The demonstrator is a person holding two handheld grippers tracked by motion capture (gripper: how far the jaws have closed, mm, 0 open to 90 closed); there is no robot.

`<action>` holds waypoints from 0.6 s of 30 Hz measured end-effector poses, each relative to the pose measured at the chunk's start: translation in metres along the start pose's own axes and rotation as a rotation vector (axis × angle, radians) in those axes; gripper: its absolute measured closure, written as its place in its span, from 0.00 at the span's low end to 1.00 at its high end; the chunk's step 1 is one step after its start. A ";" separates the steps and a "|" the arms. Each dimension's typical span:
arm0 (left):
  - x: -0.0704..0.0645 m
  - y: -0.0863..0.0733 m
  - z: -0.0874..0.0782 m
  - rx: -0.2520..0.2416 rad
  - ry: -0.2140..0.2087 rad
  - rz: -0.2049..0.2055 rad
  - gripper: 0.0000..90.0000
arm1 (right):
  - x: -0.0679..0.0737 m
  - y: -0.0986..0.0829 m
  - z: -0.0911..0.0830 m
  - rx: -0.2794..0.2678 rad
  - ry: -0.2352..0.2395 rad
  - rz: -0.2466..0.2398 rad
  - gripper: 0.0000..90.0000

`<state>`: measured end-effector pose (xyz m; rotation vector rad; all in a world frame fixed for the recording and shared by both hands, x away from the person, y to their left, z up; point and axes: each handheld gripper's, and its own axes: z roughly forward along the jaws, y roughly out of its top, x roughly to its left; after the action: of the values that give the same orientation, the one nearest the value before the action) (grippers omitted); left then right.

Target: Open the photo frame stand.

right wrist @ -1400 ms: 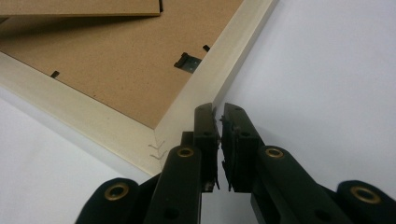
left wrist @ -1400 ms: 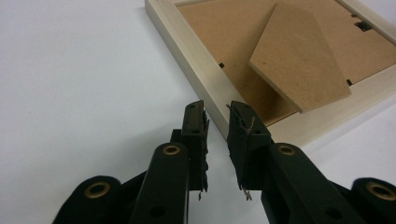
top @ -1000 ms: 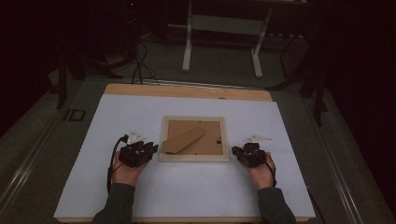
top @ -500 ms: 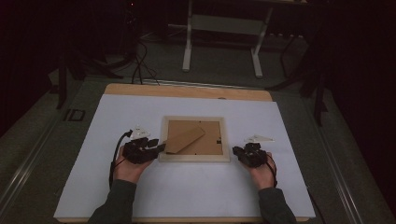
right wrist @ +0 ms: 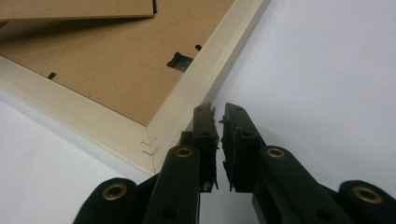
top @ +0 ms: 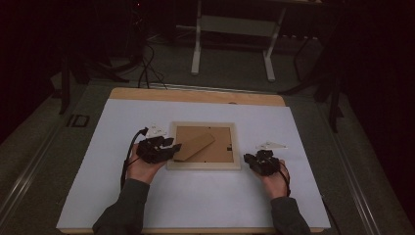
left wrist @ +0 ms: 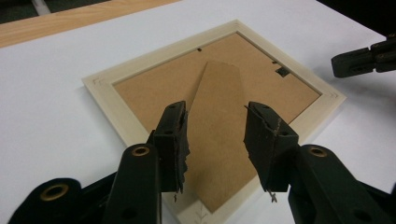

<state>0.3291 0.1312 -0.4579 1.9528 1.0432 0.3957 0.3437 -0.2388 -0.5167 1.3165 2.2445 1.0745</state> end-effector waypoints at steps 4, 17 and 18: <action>-0.001 0.006 0.004 0.002 -0.007 0.005 0.64 | -0.001 0.000 0.000 -0.002 0.002 0.001 0.92; -0.011 0.021 0.027 0.071 -0.057 0.054 0.58 | -0.001 0.000 -0.002 -0.009 0.002 0.004 0.92; -0.012 0.022 0.029 0.074 -0.058 0.054 0.58 | -0.002 0.000 -0.002 -0.009 0.002 0.004 0.92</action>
<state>0.3509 0.1004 -0.4556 2.0498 0.9821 0.3322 0.3438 -0.2408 -0.5154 1.3173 2.2368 1.0865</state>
